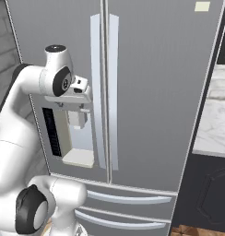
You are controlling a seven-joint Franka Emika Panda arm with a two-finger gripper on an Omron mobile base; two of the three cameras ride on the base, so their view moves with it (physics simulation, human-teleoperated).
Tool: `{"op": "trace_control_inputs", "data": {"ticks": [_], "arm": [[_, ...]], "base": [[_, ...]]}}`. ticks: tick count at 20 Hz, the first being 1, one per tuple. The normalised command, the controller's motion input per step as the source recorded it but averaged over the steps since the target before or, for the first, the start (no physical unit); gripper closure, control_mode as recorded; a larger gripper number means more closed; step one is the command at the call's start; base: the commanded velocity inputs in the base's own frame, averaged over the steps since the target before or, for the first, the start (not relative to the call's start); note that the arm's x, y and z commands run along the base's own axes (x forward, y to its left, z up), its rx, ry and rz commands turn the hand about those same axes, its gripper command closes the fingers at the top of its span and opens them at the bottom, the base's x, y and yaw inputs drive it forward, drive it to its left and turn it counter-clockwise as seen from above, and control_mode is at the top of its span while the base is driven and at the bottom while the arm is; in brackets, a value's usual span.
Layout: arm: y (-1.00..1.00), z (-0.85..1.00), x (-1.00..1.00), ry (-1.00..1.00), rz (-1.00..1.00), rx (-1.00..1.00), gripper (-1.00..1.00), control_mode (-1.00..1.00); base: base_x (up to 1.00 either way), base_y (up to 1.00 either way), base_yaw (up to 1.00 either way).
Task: Take the lemon wedge from the fridge and place it on the plate with fish on the dining counter.
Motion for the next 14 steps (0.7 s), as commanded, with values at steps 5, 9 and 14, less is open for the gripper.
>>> {"op": "trace_control_inputs", "data": {"ticks": [5,9,14], "arm": [[-0.04,-0.15,-0.93,-0.02,-0.02,-0.02,-1.00,-1.00],[-0.27,-0.13,-0.98,-0.07,-0.09,-0.05,-1.00,-1.00],[-0.65,-0.12,-0.32,-0.09,-0.15,-0.12,-1.00,-1.00]], "base": [[0.00,0.00,0.00],[0.00,0.00,0.00],[0.00,0.00,0.00]]}}
